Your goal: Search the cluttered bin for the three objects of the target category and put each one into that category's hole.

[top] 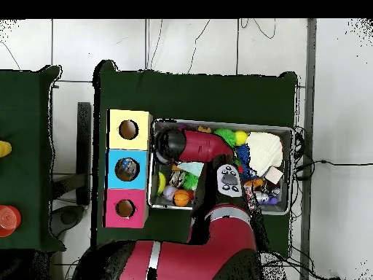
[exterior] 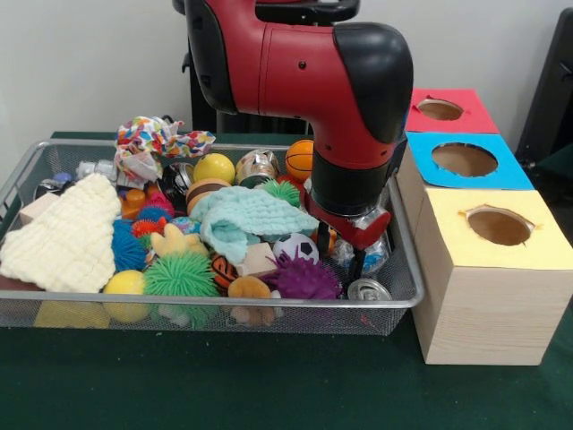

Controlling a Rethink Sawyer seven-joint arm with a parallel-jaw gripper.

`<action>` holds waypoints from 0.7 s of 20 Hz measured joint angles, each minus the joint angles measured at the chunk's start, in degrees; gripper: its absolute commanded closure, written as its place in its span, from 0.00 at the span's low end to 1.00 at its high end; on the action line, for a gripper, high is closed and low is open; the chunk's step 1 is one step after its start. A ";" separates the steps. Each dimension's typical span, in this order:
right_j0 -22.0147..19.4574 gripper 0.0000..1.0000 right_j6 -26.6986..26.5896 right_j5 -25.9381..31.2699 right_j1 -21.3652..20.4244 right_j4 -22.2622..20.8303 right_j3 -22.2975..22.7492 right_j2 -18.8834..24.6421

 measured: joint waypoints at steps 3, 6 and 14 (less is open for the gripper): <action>-0.01 0.00 -0.01 0.04 0.08 0.33 0.01 -0.02; 0.04 0.00 -0.01 0.04 0.22 0.55 0.01 -0.05; 1.06 0.00 -0.01 0.06 0.33 2.25 -0.34 -0.40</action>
